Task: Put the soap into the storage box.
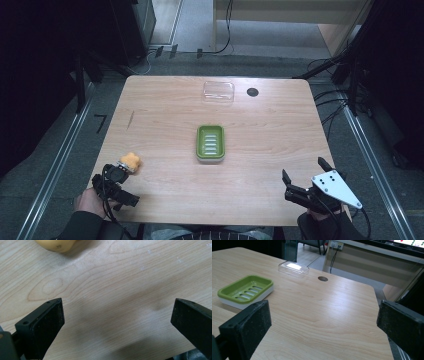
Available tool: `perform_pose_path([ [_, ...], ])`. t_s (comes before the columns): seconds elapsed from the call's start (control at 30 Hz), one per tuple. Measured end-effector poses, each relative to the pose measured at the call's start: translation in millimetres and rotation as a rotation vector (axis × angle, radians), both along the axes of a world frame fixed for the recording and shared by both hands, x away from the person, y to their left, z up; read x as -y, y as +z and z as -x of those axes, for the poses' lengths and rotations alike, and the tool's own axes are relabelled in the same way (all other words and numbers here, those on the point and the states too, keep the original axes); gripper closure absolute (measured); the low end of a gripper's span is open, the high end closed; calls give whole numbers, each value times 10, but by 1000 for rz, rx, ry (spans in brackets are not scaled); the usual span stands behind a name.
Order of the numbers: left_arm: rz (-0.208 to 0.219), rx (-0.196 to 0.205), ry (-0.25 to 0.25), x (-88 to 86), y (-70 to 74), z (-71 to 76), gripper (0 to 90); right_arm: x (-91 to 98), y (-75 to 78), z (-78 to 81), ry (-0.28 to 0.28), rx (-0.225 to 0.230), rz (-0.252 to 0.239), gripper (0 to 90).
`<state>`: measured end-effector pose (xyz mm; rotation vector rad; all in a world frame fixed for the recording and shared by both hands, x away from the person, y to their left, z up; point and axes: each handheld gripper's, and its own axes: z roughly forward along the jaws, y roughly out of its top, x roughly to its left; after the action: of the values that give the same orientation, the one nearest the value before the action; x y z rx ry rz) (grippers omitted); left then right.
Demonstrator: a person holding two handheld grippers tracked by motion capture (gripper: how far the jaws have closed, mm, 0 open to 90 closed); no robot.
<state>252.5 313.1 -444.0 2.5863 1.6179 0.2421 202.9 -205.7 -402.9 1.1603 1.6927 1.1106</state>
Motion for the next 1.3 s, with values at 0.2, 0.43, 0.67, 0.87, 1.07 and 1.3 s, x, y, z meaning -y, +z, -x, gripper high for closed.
perform_pose_path([
  [0.2,1,2,0,3,-1,-4,0,2,1,7,-3,-1,-2,0],
  [0.43,-3,10,2,-5,7,1,0,-11,3,4,-1,0,1,0],
  [0.67,-4,22,7,-7,35,-18,0,0,2,12,-2,-2,-1,0],
  [0.87,-3,33,0,-17,65,-43,0,-10,0,-1,0,-3,3,0],
  [1.07,7,51,20,-70,101,-112,0,-12,1,-1,-1,-5,4,0],
  [1.3,21,64,13,-113,145,-243,0,-12,0,-1,0,-5,5,0],
])
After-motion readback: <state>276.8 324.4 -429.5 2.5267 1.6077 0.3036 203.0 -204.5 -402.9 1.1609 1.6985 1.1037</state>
